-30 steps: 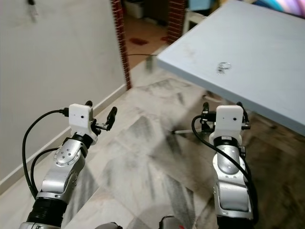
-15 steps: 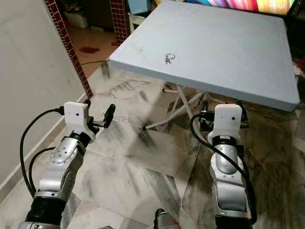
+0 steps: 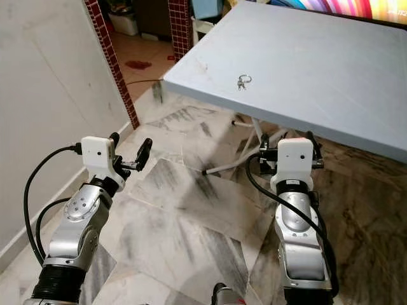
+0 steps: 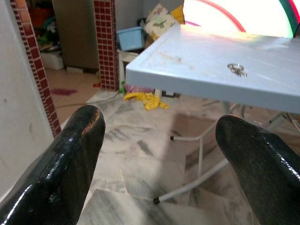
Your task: Hang keys on a hook
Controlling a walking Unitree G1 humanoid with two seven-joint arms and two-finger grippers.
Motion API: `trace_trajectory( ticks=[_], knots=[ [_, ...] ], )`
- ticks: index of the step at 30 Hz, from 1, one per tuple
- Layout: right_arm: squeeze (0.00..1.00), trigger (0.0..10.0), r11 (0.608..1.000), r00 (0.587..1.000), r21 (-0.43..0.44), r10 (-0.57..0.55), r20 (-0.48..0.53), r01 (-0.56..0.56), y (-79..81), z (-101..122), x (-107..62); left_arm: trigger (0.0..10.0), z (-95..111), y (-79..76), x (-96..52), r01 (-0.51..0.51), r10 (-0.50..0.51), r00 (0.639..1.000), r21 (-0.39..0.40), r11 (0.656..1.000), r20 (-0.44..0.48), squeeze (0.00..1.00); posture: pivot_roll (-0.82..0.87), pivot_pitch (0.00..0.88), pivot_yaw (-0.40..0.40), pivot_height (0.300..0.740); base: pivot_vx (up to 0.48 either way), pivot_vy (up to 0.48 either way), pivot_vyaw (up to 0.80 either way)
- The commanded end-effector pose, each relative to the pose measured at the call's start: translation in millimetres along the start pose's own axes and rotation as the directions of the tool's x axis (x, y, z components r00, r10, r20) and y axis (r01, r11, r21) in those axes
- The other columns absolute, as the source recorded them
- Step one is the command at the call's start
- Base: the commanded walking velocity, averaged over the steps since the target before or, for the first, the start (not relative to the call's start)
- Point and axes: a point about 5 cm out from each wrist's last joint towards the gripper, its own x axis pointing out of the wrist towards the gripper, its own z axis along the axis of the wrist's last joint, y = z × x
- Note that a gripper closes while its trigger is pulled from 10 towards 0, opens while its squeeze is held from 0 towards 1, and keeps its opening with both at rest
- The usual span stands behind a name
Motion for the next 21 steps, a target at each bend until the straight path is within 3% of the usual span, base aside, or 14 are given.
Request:
trace_trajectory(
  ticks=[1,21],
  knots=[
    [0.00,10.0,1.000,1.000,-0.006,0.010,0.019,-0.010,1.5,3.0,-1.0,10.0,3.0,-0.1,-0.9,0.007,-0.007,1.000,0.005,1.000,0.007,0.00,-0.13,0.143,0.054,0.740,0.360,0.000,0.00],
    [0.00,10.0,1.000,0.999,-0.004,0.027,0.026,-0.027,7.2,3.8,-1.4,10.0,0.6,-1.0,-2.7,0.015,-0.014,1.000,0.010,1.000,-0.008,0.00,-0.13,0.147,0.055,0.740,0.360,0.000,-0.03]
  ],
)
